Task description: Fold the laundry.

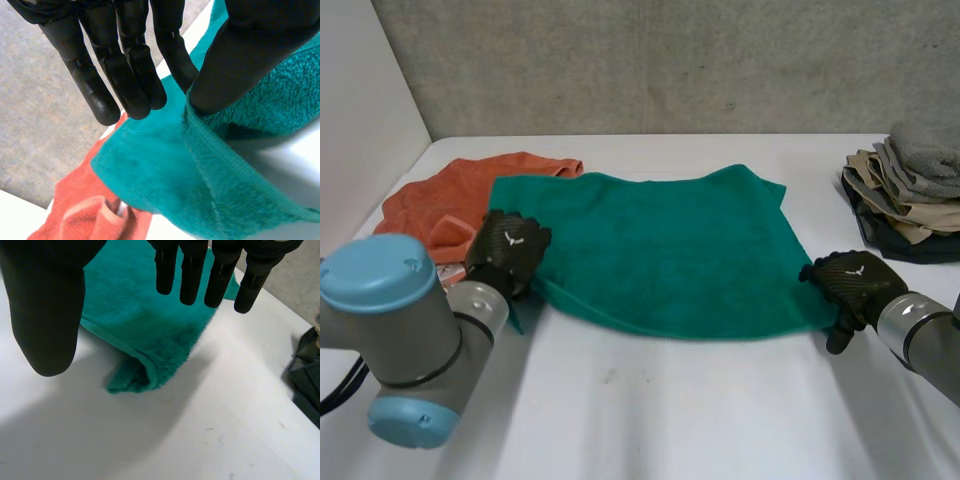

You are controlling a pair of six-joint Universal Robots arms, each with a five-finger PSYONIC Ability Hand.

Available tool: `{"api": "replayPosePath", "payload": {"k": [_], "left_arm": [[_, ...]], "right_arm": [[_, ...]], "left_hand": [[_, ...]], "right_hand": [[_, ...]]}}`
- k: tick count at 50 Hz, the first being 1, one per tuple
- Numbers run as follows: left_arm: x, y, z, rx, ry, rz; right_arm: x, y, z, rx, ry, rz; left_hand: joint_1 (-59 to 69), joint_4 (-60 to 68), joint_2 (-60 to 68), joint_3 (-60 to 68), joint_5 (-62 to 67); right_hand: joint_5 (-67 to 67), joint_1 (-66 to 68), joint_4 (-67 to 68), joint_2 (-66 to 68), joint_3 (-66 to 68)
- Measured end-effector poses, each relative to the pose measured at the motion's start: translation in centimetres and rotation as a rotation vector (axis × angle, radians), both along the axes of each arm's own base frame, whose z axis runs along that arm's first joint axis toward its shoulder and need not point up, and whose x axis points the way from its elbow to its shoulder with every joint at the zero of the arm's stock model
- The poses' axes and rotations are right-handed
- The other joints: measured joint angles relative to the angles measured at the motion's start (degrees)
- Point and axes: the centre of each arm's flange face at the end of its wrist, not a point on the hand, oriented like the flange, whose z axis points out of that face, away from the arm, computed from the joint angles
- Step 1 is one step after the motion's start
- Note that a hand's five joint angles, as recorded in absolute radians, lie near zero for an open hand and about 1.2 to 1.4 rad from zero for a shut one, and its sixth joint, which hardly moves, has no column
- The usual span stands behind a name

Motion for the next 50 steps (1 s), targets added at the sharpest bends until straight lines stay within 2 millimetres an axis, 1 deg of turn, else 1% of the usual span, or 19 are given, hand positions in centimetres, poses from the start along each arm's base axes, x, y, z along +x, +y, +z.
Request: {"api": "replayPosePath", "payload": {"k": [3,7,10,14,19,21,23,25,30,32,33,34,35,36,37,44,50], "left_arm": [[-0.2,-0.9,1.1,-0.027,0.014,0.005],[-0.2,-2.0,2.1,-0.050,0.026,0.021],[0.1,-3.1,2.6,-0.056,0.039,0.043],[0.2,-4.2,2.5,-0.042,0.049,0.060],[0.2,-4.7,2.0,-0.015,0.048,0.067],[0.1,-4.8,1.7,-0.003,0.046,0.068],[0.1,-4.7,1.5,0.008,0.044,0.067],[0.1,-4.4,1.2,0.018,0.042,0.064],[0.1,-3.4,0.4,0.053,0.031,0.057],[0.2,-2.9,0.0,0.070,0.024,0.054],[0.3,-2.8,-0.1,0.073,0.022,0.053],[0.4,-2.2,-0.3,0.085,0.018,0.052],[0.5,-1.9,-0.4,0.092,0.015,0.052],[0.6,-1.6,-0.5,0.098,0.013,0.052],[0.8,-1.1,-0.6,0.109,0.011,0.054],[1.5,0.3,-1.1,0.167,0.037,0.079],[1.8,0.4,-1.3,0.204,0.061,0.100]], "right_arm": [[0.2,0.4,0.0,0.004,-0.014,0.026],[0.3,0.2,-0.1,-0.009,-0.017,0.036],[0.5,-0.6,-0.5,-0.032,-0.014,0.041],[0.7,-1.6,-1.2,-0.055,-0.004,0.043],[0.8,-2.8,-2.1,-0.069,0.016,0.049],[0.9,-3.4,-2.5,-0.071,0.023,0.048],[0.9,-3.9,-2.7,-0.075,0.025,0.041],[0.9,-4.4,-2.8,-0.080,0.025,0.029],[0.7,-4.9,-2.4,-0.090,0.021,-0.010],[0.6,-4.9,-2.1,-0.094,0.020,-0.022],[0.6,-4.9,-2.0,-0.095,0.020,-0.024],[0.5,-4.9,-1.6,-0.102,0.019,-0.031],[0.5,-4.7,-1.2,-0.106,0.019,-0.034],[0.4,-4.6,-1.0,-0.109,0.018,-0.037],[0.3,-4.3,-0.4,-0.117,0.016,-0.040],[-0.1,-3.4,1.7,-0.142,0.015,-0.049],[-0.2,-3.4,2.2,-0.149,0.018,-0.051]], "left_hand": [[0.0,0.0,0.0,0.0,0.0],[0.0,0.0,0.0,0.0,0.0],[0.0,0.0,0.0,0.0,0.0],[0.0,0.0,0.0,0.0,0.0],[0.0,0.0,0.0,0.0,0.0],[0.0,0.0,0.0,0.0,0.0],[0.0,0.0,0.0,0.0,0.0],[0.0,0.0,0.0,0.0,0.0],[-0.3,-1.2,-1.3,-1.1,-0.2],[-6.4,-8.6,-8.6,-8.2,-5.6],[-6.4,-8.6,-8.6,-8.2,-5.6],[-17.0,-18.1,-19.0,-17.5,-15.0],[-29.6,-29.9,-30.3,-29.7,-26.7],[-31.3,-31.7,-31.9,-31.3,-28.5],[-34.5,-36.0,-35.8,-35.2,-33.1],[-34.8,-37.7,-37.3,-36.8,-35.1],[-34.8,-37.7,-37.3,-36.8,-35.1]], "right_hand": [[0.0,0.0,0.0,0.0,0.0],[0.5,0.0,0.1,0.0,0.0],[3.6,0.3,1.5,0.1,1.4],[7.2,3.5,5.3,0.3,4.7],[14.4,11.7,12.8,11.3,12.3],[30.9,29.7,29.7,29.5,30.3],[44.6,42.5,43.5,42.5,43.0],[48.0,44.0,47.9,46.1,47.2],[48.0,44.0,48.8,46.1,48.1],[48.0,44.0,48.9,46.1,48.1],[48.0,44.0,48.9,46.1,48.1],[48.0,44.0,48.9,46.1,48.1],[48.0,44.0,49.0,46.1,48.1],[48.0,44.0,49.0,46.1,48.1],[48.0,44.0,49.0,46.1,48.1],[48.0,44.0,49.0,46.1,48.1],[48.0,44.0,49.0,46.1,48.1]]}}
